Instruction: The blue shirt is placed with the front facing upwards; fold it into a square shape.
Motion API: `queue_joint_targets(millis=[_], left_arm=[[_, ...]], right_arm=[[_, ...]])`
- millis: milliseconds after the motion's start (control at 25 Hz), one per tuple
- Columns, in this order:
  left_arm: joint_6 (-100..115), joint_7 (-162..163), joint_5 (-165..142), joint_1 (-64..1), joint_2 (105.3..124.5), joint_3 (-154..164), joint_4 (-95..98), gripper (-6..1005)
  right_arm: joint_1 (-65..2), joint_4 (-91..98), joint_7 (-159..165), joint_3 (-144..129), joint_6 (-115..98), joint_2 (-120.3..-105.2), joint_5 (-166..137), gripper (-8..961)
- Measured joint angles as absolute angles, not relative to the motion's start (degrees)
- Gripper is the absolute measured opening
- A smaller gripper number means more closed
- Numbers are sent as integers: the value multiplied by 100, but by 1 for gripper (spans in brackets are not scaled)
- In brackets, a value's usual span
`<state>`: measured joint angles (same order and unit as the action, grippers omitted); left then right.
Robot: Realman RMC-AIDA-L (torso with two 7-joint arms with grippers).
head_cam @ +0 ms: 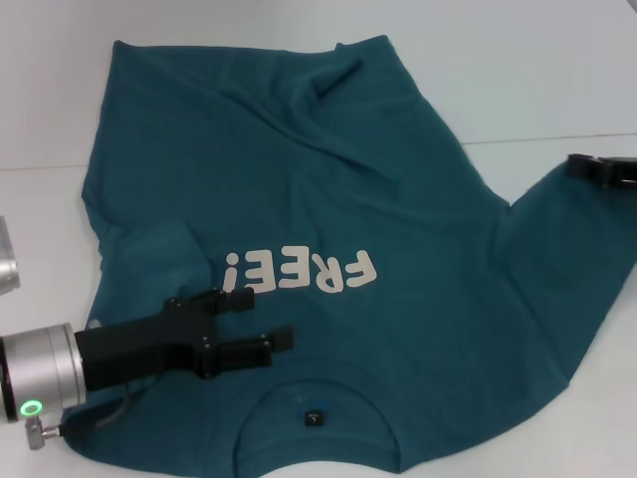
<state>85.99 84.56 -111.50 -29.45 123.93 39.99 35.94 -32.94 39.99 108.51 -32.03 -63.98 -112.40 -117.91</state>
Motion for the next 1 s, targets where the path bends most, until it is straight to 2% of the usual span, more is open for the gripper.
queue_joint_targets(millis=[480, 760, 1000], left_arm=[[8455, 8455, -11073, -3004, 12393, 3998, 3534, 949], [8407, 8455, -11055, -3014, 12393, 3999, 3533, 950], [8339, 8509, -11054, -3015, 12393, 3999, 3533, 950]], right_arm=[[-3641, 4008, 10859, -3944, -6410, -11622, -11815, 10], [-3870, 3956, 10866, -4359, -6407, -11777, -11819, 11], [-3946, 4021, 10839, -4588, -6362, -11860, -11820, 177]])
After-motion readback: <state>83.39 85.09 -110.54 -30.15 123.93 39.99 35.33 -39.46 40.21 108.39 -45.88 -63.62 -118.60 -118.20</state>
